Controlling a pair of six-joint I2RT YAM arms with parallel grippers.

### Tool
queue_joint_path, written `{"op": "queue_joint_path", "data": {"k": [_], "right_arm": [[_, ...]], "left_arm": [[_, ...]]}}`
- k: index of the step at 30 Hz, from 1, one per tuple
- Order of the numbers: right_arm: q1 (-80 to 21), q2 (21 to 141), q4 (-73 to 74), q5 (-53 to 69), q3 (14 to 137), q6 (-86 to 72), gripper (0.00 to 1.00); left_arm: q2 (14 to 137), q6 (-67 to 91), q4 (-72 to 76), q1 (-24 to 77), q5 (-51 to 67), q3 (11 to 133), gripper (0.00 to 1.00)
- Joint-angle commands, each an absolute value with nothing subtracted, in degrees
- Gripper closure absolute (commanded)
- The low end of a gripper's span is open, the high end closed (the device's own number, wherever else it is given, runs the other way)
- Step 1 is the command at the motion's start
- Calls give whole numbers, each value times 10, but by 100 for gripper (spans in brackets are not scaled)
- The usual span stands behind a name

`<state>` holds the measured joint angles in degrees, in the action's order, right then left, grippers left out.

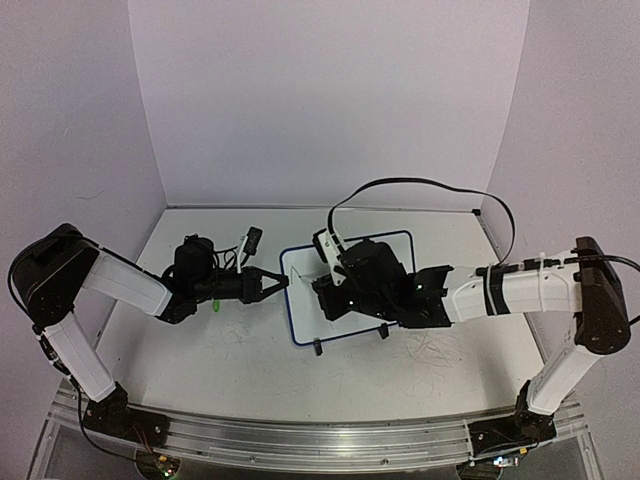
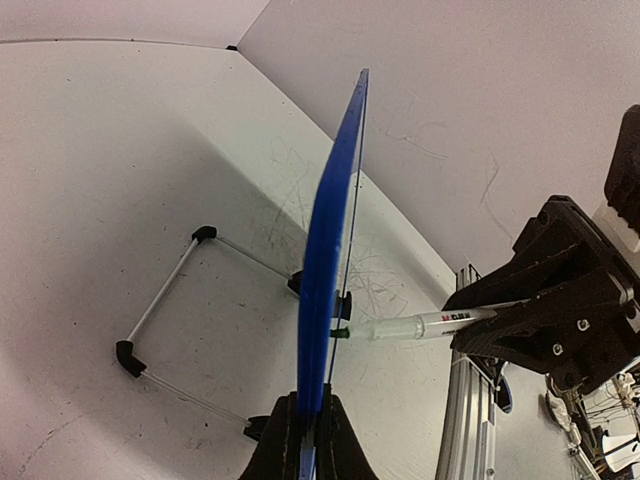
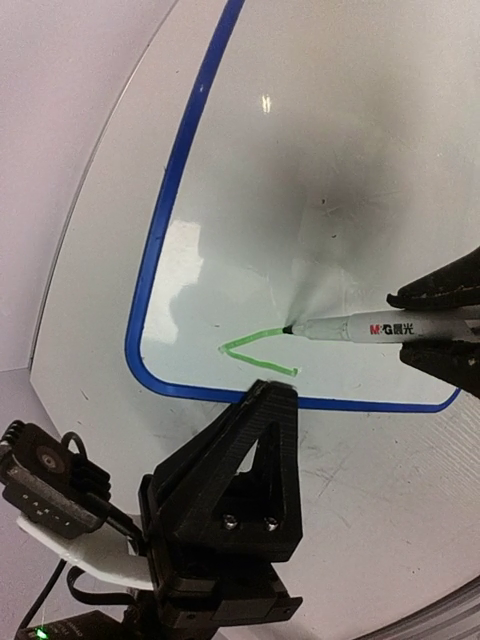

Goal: Write a sentence on the whiteboard

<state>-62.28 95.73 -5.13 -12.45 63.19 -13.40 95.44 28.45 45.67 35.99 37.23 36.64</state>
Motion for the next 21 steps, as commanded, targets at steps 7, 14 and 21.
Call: {"op": "queue_joint_path", "data": {"k": [7,14,21], "right_arm": [[-617,934,-36,-136,614,-149,100],[-617,934,-36,-134,615,-150,100],[-617,930,-35,-135,607,-154,100]], "left_arm": [[951,286,476,366,395,378,100],[952,287,476,367,395,379,100],[953,287,476,366,395,380,100]]}}
